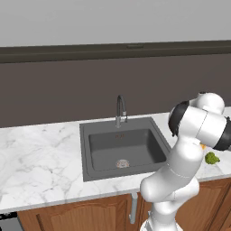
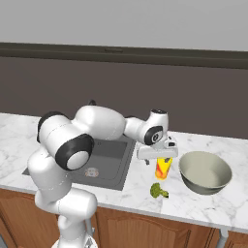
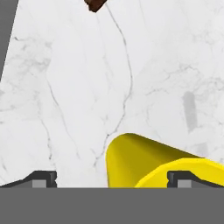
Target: Remove the broccoli and sweet potato from the sink. Then move the bowl and cup from the counter to the sink for washing.
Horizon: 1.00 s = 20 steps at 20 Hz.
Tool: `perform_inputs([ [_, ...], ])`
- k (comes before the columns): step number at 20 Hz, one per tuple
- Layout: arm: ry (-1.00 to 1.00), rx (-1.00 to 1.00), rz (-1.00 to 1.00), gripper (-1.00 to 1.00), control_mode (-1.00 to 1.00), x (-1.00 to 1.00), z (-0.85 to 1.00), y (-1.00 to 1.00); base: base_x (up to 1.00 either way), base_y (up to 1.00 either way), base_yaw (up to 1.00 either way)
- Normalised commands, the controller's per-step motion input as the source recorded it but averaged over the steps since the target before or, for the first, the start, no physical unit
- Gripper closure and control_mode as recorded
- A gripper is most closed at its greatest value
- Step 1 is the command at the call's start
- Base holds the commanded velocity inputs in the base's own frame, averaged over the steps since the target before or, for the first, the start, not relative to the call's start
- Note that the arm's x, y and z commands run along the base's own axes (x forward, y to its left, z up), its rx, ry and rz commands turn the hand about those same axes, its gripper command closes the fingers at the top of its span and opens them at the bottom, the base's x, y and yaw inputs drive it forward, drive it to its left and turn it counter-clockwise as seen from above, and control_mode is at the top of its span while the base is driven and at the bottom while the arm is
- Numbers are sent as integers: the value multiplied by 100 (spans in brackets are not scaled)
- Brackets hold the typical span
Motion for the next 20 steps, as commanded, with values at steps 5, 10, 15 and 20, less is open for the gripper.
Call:
perform_inputs([
  [5,1,0,-3,100,-100,-2,-17,6,0,0,0],
  [10,0,0,-4,100,-100,-6,-11,7,0,0,0],
  [15,0,0,-3,100,-100,-12,-4,9,0,0,0],
  [20,-5,0,0,100,-100,-18,5,18,0,0,0],
])
